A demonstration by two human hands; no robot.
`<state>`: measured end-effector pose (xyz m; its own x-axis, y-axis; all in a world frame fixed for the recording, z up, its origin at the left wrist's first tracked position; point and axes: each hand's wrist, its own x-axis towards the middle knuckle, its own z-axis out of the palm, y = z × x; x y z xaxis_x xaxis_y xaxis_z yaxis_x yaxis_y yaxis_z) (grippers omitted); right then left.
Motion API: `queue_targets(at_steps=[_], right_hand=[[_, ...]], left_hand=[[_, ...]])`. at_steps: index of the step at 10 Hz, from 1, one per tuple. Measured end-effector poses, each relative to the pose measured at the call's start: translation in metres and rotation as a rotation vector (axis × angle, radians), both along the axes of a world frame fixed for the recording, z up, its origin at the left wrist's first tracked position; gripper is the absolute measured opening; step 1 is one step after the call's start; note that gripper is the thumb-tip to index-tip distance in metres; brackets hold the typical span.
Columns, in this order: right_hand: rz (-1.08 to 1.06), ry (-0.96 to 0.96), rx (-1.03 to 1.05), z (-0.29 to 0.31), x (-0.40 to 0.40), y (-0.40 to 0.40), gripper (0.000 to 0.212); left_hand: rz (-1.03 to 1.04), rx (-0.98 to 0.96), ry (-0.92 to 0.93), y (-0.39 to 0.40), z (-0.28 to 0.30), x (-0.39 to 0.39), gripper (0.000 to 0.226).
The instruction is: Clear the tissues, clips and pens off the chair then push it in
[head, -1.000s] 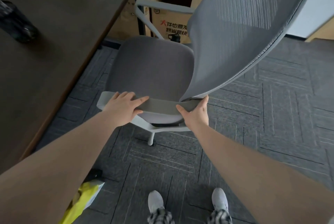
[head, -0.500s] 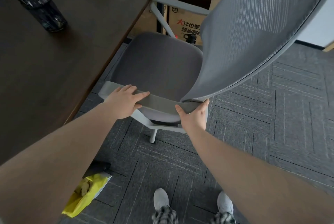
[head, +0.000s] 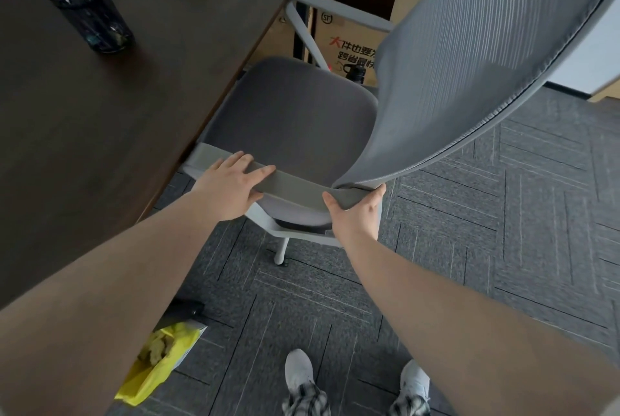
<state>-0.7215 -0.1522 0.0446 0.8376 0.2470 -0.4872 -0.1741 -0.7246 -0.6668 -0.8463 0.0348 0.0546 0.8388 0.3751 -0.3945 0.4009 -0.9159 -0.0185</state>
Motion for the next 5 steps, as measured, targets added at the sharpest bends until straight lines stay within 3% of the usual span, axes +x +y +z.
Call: queue_targets(at_steps=[5], right_hand=[[0.331,0.055,-0.237,0.025,0.03,-0.034,0.093]], left_hand=[[0.001,-0.052,0.082,-0.03,0.044,0.007,0.062]])
